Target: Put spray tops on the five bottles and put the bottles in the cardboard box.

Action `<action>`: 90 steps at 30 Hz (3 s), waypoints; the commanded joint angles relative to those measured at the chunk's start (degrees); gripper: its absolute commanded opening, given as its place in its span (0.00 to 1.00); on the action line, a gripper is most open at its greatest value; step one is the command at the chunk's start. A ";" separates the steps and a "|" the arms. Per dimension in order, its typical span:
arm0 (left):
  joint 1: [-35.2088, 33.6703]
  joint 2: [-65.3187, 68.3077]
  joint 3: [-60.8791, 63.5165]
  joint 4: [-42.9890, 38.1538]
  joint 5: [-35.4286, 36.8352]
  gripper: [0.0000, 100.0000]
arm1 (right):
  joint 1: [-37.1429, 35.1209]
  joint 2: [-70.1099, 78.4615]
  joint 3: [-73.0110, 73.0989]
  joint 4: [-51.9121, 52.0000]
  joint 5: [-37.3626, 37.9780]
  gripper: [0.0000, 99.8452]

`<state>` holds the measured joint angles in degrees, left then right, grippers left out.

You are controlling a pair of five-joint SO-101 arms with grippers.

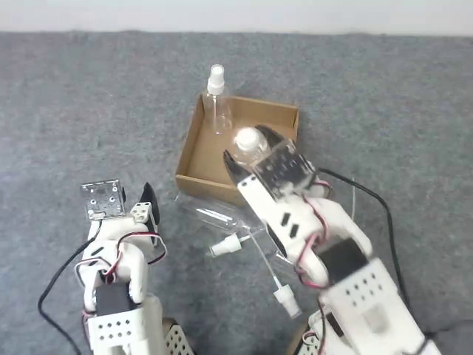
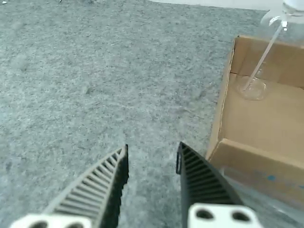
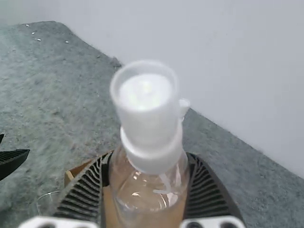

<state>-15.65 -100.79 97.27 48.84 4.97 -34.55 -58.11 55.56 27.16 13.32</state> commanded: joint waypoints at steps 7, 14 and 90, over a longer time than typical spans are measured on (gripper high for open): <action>-0.09 -0.79 -0.57 -1.76 0.53 0.16 | -2.33 17.80 -6.68 -13.41 0.79 0.01; -0.09 -0.79 -0.57 -1.76 0.53 0.16 | -2.95 25.19 -6.77 -23.16 0.79 0.01; -0.09 -0.97 -0.57 -0.35 0.53 0.16 | -0.57 72.04 -32.09 -32.31 -7.47 0.13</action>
<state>-15.65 -100.79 97.27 48.84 4.88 -35.60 15.12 26.20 -6.15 6.11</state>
